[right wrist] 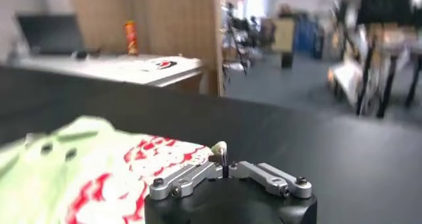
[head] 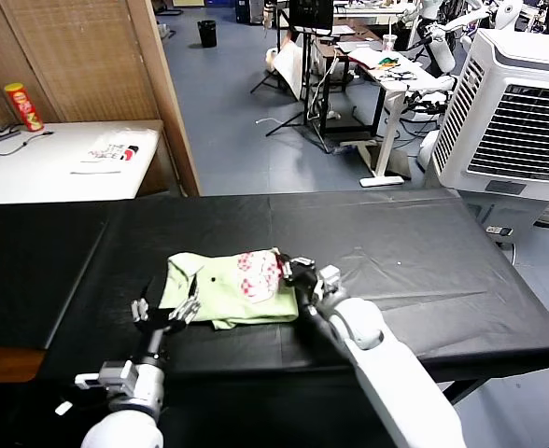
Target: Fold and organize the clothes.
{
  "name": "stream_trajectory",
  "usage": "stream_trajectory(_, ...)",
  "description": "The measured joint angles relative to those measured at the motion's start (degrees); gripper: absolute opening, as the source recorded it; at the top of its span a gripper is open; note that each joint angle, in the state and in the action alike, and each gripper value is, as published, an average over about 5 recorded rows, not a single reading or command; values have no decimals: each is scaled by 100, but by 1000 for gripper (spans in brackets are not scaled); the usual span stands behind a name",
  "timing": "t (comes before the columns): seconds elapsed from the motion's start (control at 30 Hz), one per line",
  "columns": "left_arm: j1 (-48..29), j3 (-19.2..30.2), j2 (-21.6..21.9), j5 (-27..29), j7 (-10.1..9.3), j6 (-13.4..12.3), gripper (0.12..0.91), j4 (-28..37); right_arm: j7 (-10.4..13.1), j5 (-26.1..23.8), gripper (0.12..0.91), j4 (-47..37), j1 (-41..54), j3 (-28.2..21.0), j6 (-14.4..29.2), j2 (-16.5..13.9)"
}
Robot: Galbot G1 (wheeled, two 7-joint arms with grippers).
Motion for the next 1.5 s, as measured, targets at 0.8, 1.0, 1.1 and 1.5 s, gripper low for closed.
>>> stream_trajectory(0.8,1125,-246,941,-500,-591,-183,798,-276,1365,-192,798,3305,-3629,1855,620,-1200)
stream_trajectory(1.0,1850,-491,1122,-862,-658,10,798,-574,1785,-232,798,4130,-4956,2468,435,-968)
stream_trajectory(1.1,2149,-624,1204,-1066,-728,161,798,-690,1957,-334,798,4466,-5550,2590,406,-804)
stream_trajectory(1.5,2683,-883,1303,-1253,-715,452,798,-951,2311,-442,798,4951,-6712,2639,193,-437)
